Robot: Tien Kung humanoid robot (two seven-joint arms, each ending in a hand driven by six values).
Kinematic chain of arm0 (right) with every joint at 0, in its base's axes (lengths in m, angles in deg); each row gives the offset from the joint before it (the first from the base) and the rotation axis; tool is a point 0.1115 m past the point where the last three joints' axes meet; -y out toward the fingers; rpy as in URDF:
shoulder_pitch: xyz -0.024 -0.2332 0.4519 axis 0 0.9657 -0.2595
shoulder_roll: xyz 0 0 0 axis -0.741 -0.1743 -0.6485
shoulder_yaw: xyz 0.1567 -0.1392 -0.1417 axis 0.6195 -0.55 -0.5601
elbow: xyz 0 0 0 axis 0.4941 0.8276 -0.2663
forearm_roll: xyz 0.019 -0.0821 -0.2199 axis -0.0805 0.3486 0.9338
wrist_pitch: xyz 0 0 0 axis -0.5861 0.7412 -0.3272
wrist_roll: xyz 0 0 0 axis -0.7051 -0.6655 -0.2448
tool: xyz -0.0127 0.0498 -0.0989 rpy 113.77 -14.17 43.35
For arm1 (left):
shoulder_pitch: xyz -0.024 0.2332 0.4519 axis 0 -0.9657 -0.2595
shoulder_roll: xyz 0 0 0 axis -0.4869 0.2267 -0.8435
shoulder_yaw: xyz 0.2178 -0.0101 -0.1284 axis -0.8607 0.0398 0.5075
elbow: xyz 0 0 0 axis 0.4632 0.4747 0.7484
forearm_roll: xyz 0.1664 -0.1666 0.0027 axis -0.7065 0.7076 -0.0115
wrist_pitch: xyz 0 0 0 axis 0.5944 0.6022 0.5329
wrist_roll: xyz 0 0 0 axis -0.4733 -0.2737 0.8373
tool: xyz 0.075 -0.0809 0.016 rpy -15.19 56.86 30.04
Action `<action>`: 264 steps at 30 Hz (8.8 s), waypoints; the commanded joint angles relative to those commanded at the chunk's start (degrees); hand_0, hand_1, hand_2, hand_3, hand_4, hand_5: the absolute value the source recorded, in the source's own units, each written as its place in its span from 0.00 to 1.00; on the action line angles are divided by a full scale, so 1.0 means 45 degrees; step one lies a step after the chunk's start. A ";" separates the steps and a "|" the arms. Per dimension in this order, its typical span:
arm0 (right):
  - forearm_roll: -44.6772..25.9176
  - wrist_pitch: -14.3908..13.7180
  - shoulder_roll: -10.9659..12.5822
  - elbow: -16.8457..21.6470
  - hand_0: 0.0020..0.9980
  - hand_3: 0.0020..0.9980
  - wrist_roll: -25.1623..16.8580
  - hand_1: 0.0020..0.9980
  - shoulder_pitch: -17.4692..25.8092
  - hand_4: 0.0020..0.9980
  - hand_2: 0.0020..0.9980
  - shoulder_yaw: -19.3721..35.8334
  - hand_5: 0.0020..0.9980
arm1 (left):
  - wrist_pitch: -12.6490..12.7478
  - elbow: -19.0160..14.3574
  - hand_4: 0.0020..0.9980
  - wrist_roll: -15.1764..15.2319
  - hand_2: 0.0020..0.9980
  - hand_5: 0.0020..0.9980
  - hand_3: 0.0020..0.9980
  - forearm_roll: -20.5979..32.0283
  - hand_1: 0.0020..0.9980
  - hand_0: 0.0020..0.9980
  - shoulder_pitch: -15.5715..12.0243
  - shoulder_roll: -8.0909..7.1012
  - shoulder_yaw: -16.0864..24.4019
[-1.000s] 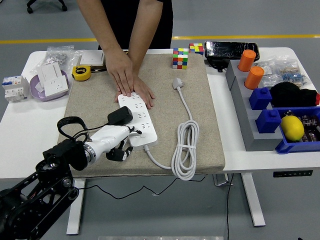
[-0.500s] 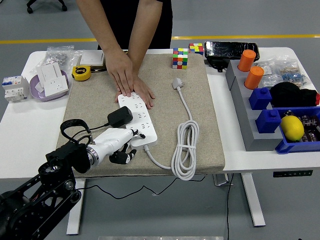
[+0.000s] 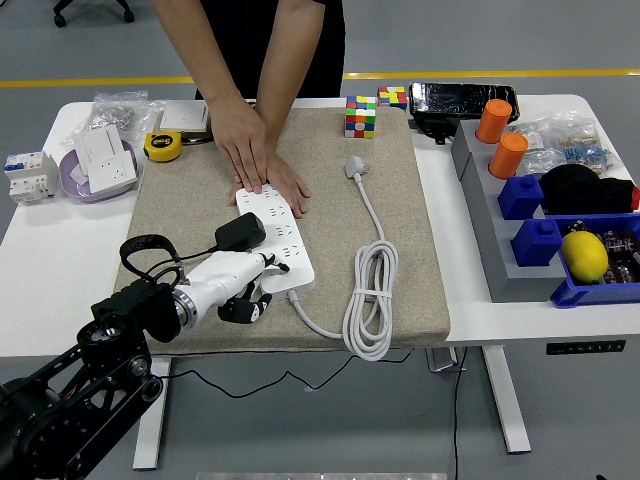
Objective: Pick up the plug,place it near the board,insert it into the board,press the button
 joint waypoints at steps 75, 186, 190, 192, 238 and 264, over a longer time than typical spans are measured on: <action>0.0022 0.0013 0.0001 0.0000 0.83 0.79 0.0066 0.75 -0.0055 1.00 0.75 -0.0042 0.93 | 0.4887 0.4977 1.00 0.2901 0.75 0.37 0.71 0.2794 0.89 0.86 0.1840 0.1557 0.2001; -0.0036 -0.0007 -0.0076 0.0000 0.83 0.79 0.0039 0.75 0.0016 1.00 0.75 0.0034 0.93 | 0.4144 0.4696 1.00 0.4319 0.94 1.00 0.91 0.8406 0.99 0.94 -0.0042 0.1729 0.6003; -0.0038 -0.0018 -0.0104 0.0000 0.83 0.79 0.0004 0.75 0.0038 1.00 0.75 0.0066 0.93 | 0.3694 0.4202 1.00 0.4188 0.87 1.00 0.85 1.0557 0.88 0.87 -0.0472 0.1830 0.6285; -0.0032 -0.0014 -0.0126 0.0000 0.83 0.79 0.0007 0.75 0.0072 1.00 0.75 0.0068 0.93 | 0.3514 0.3981 1.00 0.4143 0.87 1.00 0.85 1.1633 0.88 0.87 -0.0685 0.1796 0.6406; 0.0076 0.0006 -0.0168 0.0000 0.83 0.79 0.0040 0.75 0.0090 1.00 0.75 0.0052 0.93 | 0.3335 0.3449 1.00 0.4084 0.77 1.00 0.78 1.4305 0.78 0.77 -0.1441 0.1884 0.6621; 0.0097 -0.0012 -0.0172 0.0000 0.83 0.79 0.0033 0.75 0.0094 1.00 0.75 0.0165 0.93 | 0.3340 0.3449 1.00 0.4116 0.77 1.00 0.78 1.4333 0.78 0.77 -0.1339 0.1869 0.6578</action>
